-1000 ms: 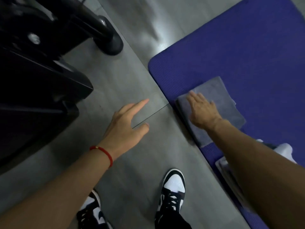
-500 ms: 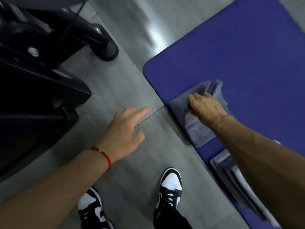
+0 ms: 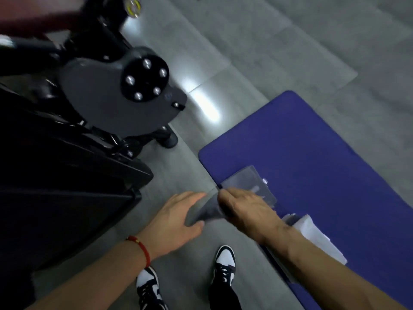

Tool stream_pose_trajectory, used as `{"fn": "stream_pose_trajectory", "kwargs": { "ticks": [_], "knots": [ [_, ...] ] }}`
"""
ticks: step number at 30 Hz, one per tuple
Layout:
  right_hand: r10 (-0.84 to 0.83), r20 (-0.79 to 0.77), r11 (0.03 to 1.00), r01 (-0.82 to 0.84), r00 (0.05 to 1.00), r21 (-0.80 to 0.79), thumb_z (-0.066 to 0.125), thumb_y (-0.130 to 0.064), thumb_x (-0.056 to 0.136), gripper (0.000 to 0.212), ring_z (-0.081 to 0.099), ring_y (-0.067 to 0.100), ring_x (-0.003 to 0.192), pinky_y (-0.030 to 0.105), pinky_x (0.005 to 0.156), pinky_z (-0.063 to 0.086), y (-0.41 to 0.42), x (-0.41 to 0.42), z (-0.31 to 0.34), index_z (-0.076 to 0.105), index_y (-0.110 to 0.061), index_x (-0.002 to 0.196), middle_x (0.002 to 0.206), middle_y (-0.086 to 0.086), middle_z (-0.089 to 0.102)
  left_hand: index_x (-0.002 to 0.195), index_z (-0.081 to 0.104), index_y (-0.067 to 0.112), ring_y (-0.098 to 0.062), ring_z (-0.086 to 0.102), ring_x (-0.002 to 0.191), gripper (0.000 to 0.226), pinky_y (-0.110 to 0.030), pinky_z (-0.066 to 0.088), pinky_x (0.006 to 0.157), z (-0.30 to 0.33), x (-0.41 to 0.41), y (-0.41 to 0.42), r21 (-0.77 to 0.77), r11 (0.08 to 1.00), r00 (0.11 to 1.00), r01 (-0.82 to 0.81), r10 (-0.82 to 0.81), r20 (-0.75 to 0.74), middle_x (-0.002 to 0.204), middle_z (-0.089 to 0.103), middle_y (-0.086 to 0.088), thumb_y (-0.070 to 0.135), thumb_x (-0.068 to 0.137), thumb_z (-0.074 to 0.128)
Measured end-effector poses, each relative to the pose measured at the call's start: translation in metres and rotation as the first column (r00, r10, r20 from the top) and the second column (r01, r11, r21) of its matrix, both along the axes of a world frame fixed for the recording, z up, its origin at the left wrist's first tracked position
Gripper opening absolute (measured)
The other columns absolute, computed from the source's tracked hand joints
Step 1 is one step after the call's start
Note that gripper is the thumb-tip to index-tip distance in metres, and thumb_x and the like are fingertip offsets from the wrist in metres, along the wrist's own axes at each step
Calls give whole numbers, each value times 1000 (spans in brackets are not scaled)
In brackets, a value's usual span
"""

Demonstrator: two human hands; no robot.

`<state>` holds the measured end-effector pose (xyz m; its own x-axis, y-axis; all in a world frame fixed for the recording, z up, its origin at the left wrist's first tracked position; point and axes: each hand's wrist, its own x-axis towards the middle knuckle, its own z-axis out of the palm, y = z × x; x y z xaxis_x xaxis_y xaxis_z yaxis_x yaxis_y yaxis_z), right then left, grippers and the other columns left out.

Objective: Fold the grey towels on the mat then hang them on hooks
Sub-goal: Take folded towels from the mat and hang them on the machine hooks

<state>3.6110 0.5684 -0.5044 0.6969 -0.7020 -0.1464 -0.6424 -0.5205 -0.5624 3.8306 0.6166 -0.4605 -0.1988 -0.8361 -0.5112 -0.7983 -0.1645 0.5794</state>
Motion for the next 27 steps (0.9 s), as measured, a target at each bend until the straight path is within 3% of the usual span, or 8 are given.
{"fn": "stream_pose_trajectory", "kwargs": {
  "ticks": [3,7,9,13,16,19,23,27],
  "knots": [
    [12,140,997,-22,990,70,57,-25,93,11,43,10,74,22,64,28,16,32,96,47,-21,92,87,-5,52,139,47,41,7,45,120,60,2,30,90,82,19,16,-3,1000,999,-25,25,-44,131,49,25,38,85,73],
    [10,284,987,-55,959,152,73,-35,88,25,51,5,75,19,65,41,41,78,210,50,-31,99,91,-12,55,104,55,38,2,57,95,30,-21,46,77,182,59,61,-126,978,986,-166,161,-47,100,59,21,42,80,72],
    [-10,358,981,-61,934,185,76,-33,86,31,55,3,74,24,64,46,56,103,258,50,-34,103,91,-13,57,105,65,29,-1,62,93,29,-27,51,79,225,81,86,-196,941,960,-276,260,-105,98,66,17,39,78,71],
    [65,408,989,-114,911,95,77,-46,86,33,59,1,91,12,72,44,89,158,342,58,-34,110,98,-19,60,108,71,28,-4,68,95,21,-28,55,82,302,129,140,-266,878,910,-398,343,-232,98,73,14,27,87,76],
    [109,445,983,-162,889,83,78,-38,89,22,66,7,86,25,74,52,112,198,389,66,-28,105,92,-13,68,112,65,31,0,67,93,29,-24,54,80,342,170,185,-292,868,909,-402,338,-243,98,71,15,34,85,76],
    [-15,524,984,-81,851,160,82,-28,85,19,66,8,78,35,72,55,128,236,423,69,-23,97,87,-4,71,98,56,28,-2,65,79,27,-30,54,71,366,218,236,-289,884,930,-368,353,-105,88,67,14,38,79,72],
    [-75,453,994,31,888,103,72,-45,77,31,67,25,85,50,78,55,138,272,442,68,-20,95,85,1,70,96,64,30,-1,67,77,20,-24,55,69,395,277,287,-267,776,820,-572,531,-215,86,71,20,18,83,74],
    [16,223,990,16,975,-140,75,-43,83,50,60,15,104,27,88,47,164,294,447,58,-24,126,116,-5,61,102,69,30,-9,73,82,31,-38,59,81,425,302,303,-213,725,743,-655,567,-355,90,77,4,17,76,80]
  ]
}}
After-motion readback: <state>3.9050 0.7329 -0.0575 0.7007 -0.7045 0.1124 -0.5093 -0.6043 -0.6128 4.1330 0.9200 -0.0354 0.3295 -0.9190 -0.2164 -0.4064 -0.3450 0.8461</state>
